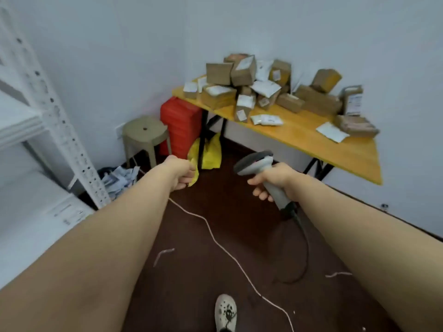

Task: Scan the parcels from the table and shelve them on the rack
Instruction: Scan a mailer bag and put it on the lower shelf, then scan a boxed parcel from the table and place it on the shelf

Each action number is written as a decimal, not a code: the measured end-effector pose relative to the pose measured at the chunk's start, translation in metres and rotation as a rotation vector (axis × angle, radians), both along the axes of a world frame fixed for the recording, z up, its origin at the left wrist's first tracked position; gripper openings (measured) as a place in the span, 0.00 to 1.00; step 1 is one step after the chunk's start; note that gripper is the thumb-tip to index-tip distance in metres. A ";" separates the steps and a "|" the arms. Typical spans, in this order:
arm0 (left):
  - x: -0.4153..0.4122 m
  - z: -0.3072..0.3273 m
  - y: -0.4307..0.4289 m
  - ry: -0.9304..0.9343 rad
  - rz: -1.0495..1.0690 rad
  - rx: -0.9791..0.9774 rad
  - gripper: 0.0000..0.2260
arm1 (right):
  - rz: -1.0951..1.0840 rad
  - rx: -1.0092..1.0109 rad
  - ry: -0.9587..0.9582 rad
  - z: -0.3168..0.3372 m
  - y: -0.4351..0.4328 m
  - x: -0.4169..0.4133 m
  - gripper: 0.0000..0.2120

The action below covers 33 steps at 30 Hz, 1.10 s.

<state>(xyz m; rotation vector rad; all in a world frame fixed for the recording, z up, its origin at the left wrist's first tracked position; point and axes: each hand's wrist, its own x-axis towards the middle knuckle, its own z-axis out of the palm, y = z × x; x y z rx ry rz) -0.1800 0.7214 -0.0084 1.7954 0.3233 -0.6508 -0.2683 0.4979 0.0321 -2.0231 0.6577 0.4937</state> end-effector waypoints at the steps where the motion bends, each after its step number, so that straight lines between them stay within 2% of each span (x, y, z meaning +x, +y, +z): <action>1: -0.003 0.012 -0.018 -0.017 -0.046 -0.004 0.03 | -0.030 -0.021 0.023 0.009 -0.016 -0.008 0.03; 5: -0.009 0.044 -0.083 -0.071 -0.189 0.013 0.05 | -0.123 -0.034 0.148 0.032 -0.074 -0.032 0.08; 11: -0.005 0.068 -0.192 -0.083 -0.330 0.060 0.11 | -0.293 0.146 0.238 0.046 -0.176 -0.056 0.12; 15: 0.002 0.080 -0.281 -0.074 -0.388 0.079 0.11 | -0.340 0.076 0.100 0.053 -0.262 -0.058 0.12; 19: 0.012 0.077 -0.377 -0.064 -0.427 0.072 0.10 | -0.534 0.179 -0.137 0.045 -0.353 -0.055 0.09; 25: 0.025 0.070 -0.496 -0.079 -0.479 0.088 0.11 | -0.688 0.205 -0.334 0.034 -0.463 -0.049 0.09; 30: 0.046 0.059 -0.571 -0.091 -0.521 0.134 0.11 | -0.752 0.249 -0.376 0.026 -0.524 -0.040 0.09; 33: 0.067 0.044 -0.615 -0.119 -0.557 0.179 0.17 | -0.787 0.264 -0.381 0.015 -0.556 -0.028 0.09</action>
